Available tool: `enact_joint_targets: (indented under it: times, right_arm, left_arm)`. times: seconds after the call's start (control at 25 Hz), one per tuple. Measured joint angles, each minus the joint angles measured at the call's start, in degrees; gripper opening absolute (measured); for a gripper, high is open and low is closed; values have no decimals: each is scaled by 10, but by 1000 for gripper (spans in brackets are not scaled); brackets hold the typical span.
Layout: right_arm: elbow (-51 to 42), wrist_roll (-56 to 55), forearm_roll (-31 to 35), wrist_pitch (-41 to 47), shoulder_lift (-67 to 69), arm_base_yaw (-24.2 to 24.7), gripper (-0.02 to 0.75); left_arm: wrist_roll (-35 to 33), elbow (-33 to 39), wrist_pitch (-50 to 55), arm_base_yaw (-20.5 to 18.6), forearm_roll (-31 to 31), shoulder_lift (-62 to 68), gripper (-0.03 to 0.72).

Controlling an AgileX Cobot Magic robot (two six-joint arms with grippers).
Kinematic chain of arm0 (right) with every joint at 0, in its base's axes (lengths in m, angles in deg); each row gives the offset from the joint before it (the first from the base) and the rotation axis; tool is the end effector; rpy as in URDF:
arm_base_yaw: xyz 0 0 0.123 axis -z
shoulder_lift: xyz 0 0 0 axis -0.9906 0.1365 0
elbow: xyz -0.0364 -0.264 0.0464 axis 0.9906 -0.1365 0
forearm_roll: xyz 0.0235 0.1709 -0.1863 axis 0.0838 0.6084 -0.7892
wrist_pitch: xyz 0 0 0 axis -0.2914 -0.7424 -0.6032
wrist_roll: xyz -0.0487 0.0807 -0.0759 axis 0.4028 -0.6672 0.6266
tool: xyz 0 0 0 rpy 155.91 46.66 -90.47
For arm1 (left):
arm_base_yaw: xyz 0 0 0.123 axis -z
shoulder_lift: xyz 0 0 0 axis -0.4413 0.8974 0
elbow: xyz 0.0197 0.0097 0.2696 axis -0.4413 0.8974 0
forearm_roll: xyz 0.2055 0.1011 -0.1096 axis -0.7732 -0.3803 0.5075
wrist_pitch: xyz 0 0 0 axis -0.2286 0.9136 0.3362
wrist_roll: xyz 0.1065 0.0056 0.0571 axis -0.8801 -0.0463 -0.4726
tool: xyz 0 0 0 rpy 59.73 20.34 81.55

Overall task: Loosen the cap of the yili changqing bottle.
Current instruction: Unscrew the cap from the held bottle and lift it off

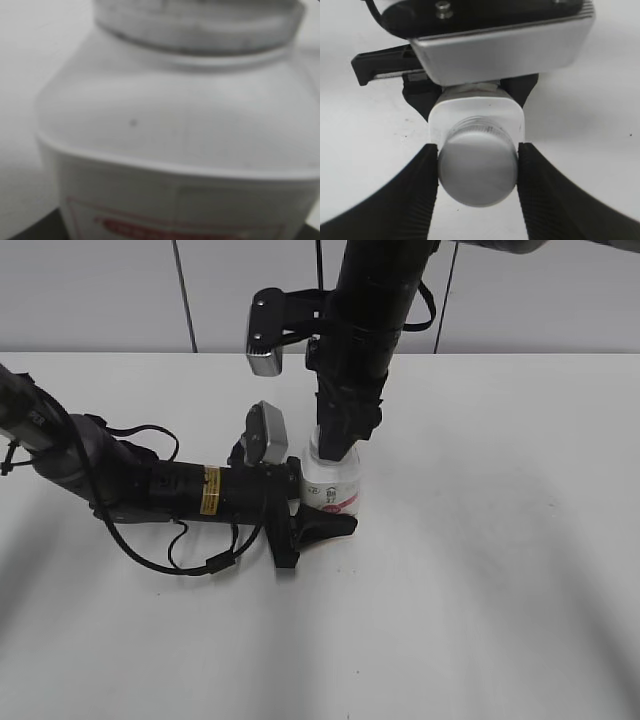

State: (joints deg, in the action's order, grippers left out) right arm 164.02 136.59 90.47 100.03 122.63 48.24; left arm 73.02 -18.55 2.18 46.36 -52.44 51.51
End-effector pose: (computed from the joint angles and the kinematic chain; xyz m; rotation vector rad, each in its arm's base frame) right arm 0.3651 0.2724 0.1794 -2.1727 1.9656 0.2069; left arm 0.3474 -0.2362 0.0156 1.3539 1.5406 -0.9718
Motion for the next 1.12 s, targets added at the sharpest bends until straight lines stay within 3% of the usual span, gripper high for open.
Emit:
enact_joint_targets:
  times: [1.12]
  right_arm:
    - [0, 14, 5, 0, 0, 0, 414]
  left_arm:
    - [1, 0, 0, 0, 0, 0, 397]
